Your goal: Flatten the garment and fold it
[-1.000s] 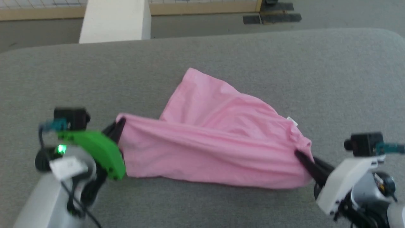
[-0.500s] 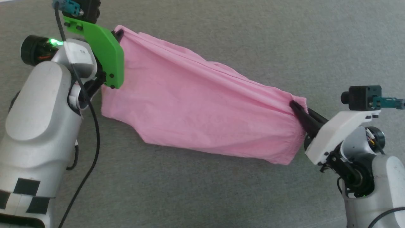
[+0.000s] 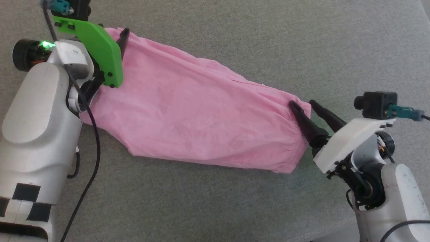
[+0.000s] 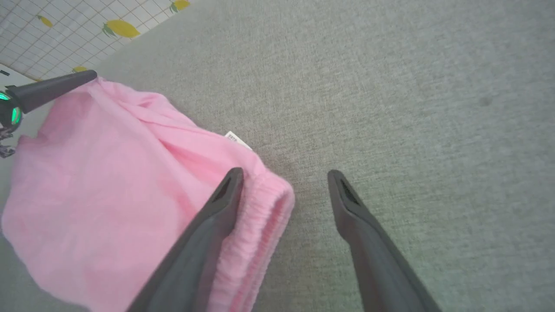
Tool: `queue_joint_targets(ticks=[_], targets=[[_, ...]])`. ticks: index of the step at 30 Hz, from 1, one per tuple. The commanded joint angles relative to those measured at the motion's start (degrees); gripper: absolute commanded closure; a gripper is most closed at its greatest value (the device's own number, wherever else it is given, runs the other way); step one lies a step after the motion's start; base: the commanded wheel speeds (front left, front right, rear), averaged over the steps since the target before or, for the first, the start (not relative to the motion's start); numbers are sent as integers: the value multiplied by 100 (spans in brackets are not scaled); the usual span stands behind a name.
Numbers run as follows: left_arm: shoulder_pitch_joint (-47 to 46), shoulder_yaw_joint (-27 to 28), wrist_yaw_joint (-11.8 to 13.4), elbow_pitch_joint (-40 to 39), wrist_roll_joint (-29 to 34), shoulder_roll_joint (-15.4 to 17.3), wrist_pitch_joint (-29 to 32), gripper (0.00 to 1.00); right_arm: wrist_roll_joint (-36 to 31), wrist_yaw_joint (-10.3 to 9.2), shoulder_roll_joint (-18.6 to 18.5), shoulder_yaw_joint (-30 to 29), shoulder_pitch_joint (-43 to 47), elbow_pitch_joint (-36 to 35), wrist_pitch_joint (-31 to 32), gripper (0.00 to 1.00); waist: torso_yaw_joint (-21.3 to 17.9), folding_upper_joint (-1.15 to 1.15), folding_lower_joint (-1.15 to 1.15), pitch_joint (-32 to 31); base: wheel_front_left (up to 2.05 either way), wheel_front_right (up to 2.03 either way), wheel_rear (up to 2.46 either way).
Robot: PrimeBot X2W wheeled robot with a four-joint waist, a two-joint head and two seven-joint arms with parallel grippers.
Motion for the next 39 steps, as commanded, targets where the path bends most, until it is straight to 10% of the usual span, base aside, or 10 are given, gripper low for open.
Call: queue_joint_targets(ticks=[1, 9, 16, 25, 39], targets=[[-19, 59, 2, -34, -20, -13, -187, 0, -24, -8, 4, -61, 130, -94, -117, 0, 178, 0, 0, -217, 0, 0, 0], [807, 346, -66, -976, 112, 249, -1908, 0, -945, -8, 5, -762, 1224, -998, -249, 0, 596, 0, 0, -935, 0, 0, 0], [2333, 817, 615, -2147, 514, 661, -3312, 0, -1189, -8, 5, -616, 1940, -1758, 706, 0, 868, 0, 0, -1269, 0, 0, 0], [3797, 1170, 1206, -3112, 213, 534, -3466, 0, -1448, -8, 5, -678, 1477, -1441, 1292, 0, 1311, 0, 0, -1238, 0, 0, 0], [3966, 1004, 1238, -3334, 154, 464, -3370, 0, -1585, -8, 5, -625, 1156, 203, 1610, 0, 1655, 0, 0, -1133, 0, 0, 0]])
